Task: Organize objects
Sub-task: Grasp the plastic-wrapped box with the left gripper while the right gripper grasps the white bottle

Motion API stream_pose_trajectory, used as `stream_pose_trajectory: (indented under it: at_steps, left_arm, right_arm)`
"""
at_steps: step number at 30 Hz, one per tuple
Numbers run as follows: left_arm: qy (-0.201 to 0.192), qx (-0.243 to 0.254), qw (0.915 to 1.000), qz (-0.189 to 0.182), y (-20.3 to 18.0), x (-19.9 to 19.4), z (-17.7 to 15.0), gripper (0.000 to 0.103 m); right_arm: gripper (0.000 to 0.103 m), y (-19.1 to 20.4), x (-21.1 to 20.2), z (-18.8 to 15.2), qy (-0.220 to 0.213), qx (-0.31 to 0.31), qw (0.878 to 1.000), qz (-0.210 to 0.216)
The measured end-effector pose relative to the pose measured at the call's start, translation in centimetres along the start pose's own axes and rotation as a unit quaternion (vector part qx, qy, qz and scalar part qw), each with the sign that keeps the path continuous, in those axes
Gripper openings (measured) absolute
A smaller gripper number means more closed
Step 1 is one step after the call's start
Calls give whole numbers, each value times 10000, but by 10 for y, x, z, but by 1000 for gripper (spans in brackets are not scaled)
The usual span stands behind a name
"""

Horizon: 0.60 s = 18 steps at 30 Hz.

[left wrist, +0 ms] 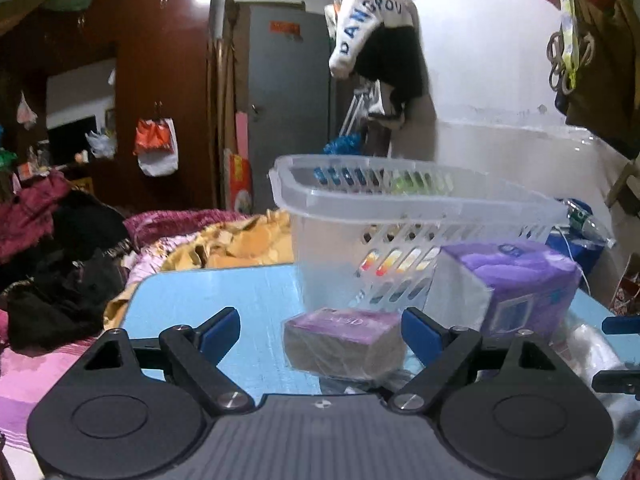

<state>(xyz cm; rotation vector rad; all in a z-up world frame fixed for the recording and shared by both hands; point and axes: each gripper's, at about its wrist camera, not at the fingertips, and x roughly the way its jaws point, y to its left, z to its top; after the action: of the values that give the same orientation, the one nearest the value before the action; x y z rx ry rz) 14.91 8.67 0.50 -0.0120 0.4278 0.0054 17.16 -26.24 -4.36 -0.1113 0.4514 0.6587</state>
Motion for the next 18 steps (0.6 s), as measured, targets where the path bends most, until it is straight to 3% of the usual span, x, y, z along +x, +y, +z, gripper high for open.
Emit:
stream_pose_trajectory:
  at_steps: [7,8,10,18]
  left_arm:
    - [362,-70,9992,-173,8,19,-5,89]
    - [359,-96,9991,-200,9,19,-6,87]
    - [367,-142,9988,-279,9,20,-8,72]
    - [239,-152,9990,-340,11,16,-11,70]
  right_arm:
    - [103,-6,12,-1,248,72,9997,45]
    - [101,-7,12,-1,255,107,9996,55]
    - [100,-8,11,-2,267,123,9995,98]
    - [83,-10,9,-5,334,160,9991,202]
